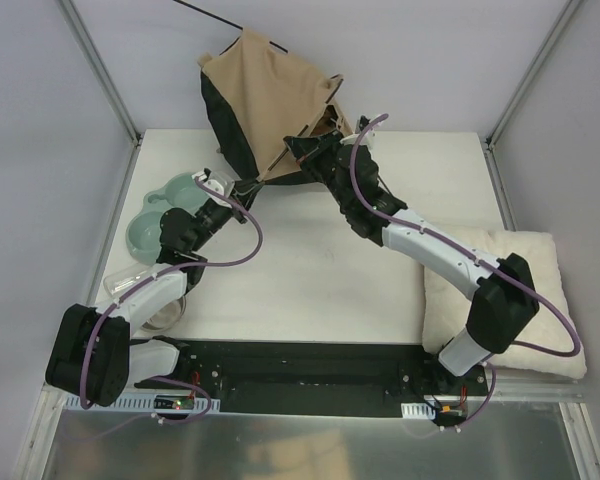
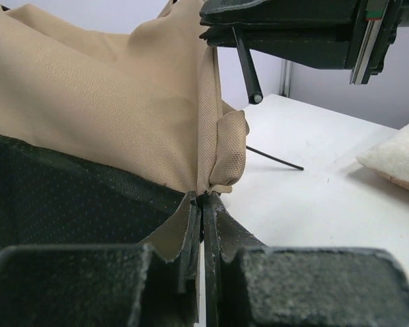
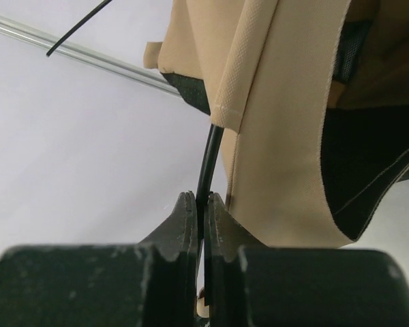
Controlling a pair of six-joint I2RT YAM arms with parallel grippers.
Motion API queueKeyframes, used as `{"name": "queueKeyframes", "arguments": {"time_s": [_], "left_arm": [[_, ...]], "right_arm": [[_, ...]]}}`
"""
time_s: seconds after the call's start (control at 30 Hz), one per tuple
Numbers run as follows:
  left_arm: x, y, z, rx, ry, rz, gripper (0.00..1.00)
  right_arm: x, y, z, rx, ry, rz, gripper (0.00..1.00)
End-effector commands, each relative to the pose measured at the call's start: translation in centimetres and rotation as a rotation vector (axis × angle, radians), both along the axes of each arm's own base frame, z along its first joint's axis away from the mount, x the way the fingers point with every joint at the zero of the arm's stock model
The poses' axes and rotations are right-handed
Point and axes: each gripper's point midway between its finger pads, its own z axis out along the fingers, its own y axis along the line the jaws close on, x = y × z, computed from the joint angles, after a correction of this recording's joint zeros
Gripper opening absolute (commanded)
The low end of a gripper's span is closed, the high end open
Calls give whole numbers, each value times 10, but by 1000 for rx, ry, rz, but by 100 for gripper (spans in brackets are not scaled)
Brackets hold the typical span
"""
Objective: Set up the pet tent
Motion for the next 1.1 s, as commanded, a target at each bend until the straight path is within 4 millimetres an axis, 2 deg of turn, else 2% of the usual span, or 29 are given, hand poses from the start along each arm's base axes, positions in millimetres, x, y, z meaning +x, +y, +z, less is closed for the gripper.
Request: {"name": "queueKeyframes", "arguments": {"time_s": [0.0,0.2,0.4,0.77,0.93,1.07], "left_arm": [[-14,4,-10,5,41,-43,0],[-15,6,-14,11,47,-41,0],[-14,5,-18,31,63,-51,0],[-16,-2,-27,53,104,-97,0],[-16,-3,-31,57,116,-108,0],[-17,-2,-31,61,116,-103,0]], "right_arm": [[69,-121,61,126,-149,-494,0],[76,-121,50,106,-129,-518,0],[81,-112,43,91,-117,-528,0],[75,-75,36,51,-90,-541,0],[69,-50,32,15,-79,-527,0],[70,-40,27,-6,-77,-523,0]]}}
